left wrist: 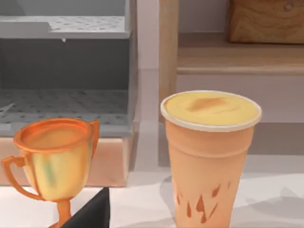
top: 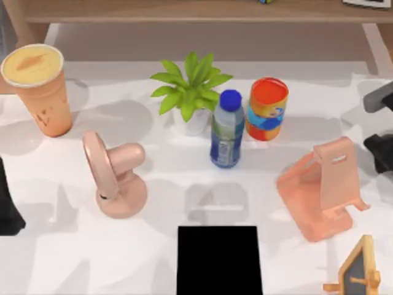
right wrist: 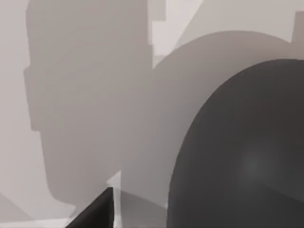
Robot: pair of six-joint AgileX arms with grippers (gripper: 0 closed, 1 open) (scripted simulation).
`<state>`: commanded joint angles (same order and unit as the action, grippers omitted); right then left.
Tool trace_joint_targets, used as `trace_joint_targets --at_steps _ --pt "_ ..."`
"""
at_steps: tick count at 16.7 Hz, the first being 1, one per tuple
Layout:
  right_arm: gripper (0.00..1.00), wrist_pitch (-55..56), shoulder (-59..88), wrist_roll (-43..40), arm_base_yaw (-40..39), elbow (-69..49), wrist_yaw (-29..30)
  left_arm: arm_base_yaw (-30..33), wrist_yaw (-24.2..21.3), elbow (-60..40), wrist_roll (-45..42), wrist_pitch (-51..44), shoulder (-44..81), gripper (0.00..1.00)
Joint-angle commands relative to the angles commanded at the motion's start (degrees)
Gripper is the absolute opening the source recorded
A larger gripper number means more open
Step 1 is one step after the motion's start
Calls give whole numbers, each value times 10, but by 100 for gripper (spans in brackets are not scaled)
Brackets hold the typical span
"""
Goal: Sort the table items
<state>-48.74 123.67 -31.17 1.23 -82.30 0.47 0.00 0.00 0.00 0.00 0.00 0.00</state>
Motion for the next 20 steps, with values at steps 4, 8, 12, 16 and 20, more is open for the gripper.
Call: trace_joint_targets --at_steps 4,8,12,16,20 --pt "70 0 0 0 0 0 0 0 0 0 0 0 0 100" --pt "40 0 0 0 0 0 0 0 0 0 0 0 0 100" --pt "10 0 0 0 0 0 0 0 0 0 0 0 0 100" --pt "0 0 0 0 0 0 0 0 0 0 0 0 0 100" --pt "0 0 0 0 0 0 0 0 0 0 0 0 0 100"
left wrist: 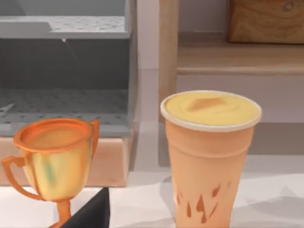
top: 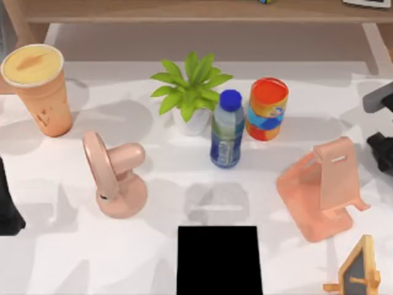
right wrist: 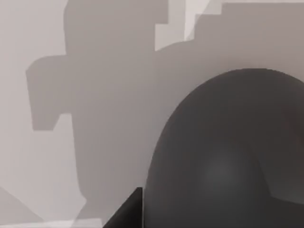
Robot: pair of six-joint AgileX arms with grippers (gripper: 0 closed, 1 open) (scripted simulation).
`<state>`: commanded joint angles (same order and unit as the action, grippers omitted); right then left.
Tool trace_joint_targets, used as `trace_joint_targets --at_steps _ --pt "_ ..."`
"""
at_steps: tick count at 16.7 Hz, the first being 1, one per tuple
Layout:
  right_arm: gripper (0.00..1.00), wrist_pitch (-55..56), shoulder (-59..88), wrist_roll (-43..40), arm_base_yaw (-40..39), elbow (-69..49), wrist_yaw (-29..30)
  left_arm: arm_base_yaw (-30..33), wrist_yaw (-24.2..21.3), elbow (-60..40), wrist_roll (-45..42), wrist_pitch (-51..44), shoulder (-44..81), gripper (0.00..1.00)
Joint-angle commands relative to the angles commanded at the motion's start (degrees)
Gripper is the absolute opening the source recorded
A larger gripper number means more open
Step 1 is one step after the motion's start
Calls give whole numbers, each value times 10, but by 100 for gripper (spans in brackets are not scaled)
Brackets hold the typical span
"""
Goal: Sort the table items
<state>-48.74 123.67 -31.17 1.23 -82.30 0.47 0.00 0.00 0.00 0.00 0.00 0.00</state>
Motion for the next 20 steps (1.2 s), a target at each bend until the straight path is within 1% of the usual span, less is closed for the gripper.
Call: trace_joint_targets --at_steps 5,10,12,18,20 --pt "0 -33 -20 3 -2 -24 -8 0 0 0 0 0 0 100" --pt "0 -167 -54 1 -2 -110 -8 0 0 0 0 0 0 100" --pt "0 -203 -69 2 -1 -138 -8 0 0 0 0 0 0 100" --pt "0 -213 -74 4 -1 -146 -9 0 0 0 0 0 0 100" --pt "0 -213 -82 -7 -11 -152 -6 0 0 0 0 0 0 100"
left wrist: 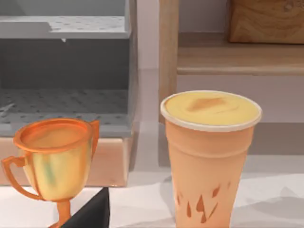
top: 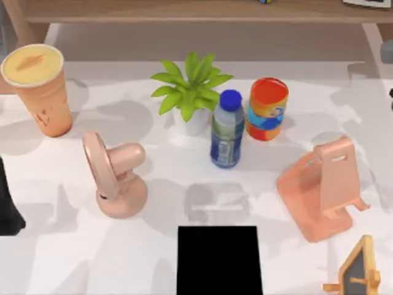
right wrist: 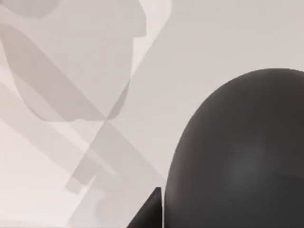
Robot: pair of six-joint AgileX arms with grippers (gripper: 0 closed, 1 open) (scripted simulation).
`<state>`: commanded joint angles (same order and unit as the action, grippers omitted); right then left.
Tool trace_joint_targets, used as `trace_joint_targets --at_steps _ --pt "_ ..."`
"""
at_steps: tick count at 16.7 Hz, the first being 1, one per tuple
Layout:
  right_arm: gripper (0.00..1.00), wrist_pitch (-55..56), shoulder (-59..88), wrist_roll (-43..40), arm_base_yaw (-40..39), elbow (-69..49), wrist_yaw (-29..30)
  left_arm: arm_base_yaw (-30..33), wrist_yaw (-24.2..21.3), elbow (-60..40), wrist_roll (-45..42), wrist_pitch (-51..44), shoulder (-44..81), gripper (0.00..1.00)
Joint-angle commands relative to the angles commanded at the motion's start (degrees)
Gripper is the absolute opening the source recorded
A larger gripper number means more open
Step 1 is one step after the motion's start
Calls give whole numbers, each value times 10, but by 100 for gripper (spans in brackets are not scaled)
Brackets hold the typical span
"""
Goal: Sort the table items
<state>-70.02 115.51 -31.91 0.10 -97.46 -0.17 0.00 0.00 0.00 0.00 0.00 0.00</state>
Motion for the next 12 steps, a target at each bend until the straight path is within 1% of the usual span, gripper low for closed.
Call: trace_joint_targets --at_steps 3,5,9,12 --pt "0 1 -27 -44 -38 -18 8 0 0 0 0 0 0 100" --pt "0 3 -50 -94 -75 -30 15 0 0 0 0 0 0 100" --pt "0 16 -92 -230 -176 -40 25 0 0 0 0 0 0 100" --pt "0 32 -109 -361 -264 -26 25 0 0 0 0 0 0 100"
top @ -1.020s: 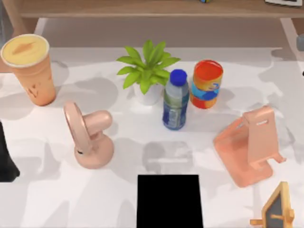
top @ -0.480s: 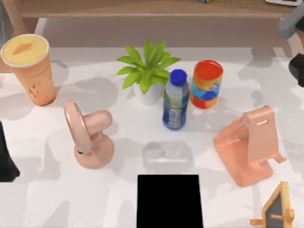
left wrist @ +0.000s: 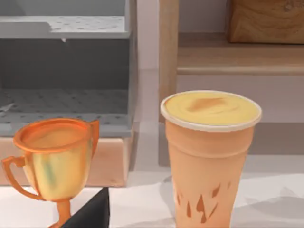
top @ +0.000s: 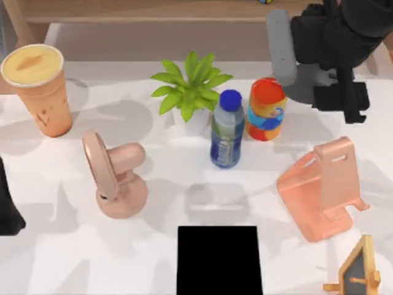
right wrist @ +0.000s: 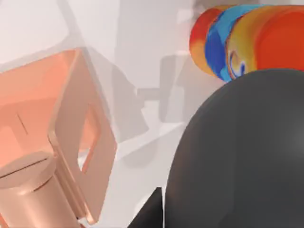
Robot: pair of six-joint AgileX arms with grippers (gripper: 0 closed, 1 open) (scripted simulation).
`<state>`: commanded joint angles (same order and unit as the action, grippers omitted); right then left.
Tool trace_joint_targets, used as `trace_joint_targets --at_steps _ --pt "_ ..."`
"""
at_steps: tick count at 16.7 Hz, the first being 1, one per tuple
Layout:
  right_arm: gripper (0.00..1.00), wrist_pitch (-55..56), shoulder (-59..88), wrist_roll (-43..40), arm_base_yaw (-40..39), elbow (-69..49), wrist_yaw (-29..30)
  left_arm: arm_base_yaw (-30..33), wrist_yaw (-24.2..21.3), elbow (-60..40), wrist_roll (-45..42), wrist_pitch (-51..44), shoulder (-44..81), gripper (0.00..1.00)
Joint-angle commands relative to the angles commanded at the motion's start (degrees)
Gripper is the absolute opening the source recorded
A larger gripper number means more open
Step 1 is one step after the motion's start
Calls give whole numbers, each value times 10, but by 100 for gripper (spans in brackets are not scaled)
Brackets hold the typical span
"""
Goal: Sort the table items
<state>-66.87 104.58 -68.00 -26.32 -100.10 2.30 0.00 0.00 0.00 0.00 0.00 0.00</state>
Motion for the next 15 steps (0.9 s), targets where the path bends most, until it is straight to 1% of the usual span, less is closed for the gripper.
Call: trace_joint_targets --at_steps 6,9,12,15 --pt "0 47 41 -319 -170 81 -14 0 0 0 0 0 0 100" --pt "0 76 82 -449 -230 134 -20 0 0 0 0 0 0 100" --pt "0 100 111 -528 -269 174 -25 0 0 0 0 0 0 100" --pt "0 108 121 -551 -281 187 -27 0 0 0 0 0 0 100"
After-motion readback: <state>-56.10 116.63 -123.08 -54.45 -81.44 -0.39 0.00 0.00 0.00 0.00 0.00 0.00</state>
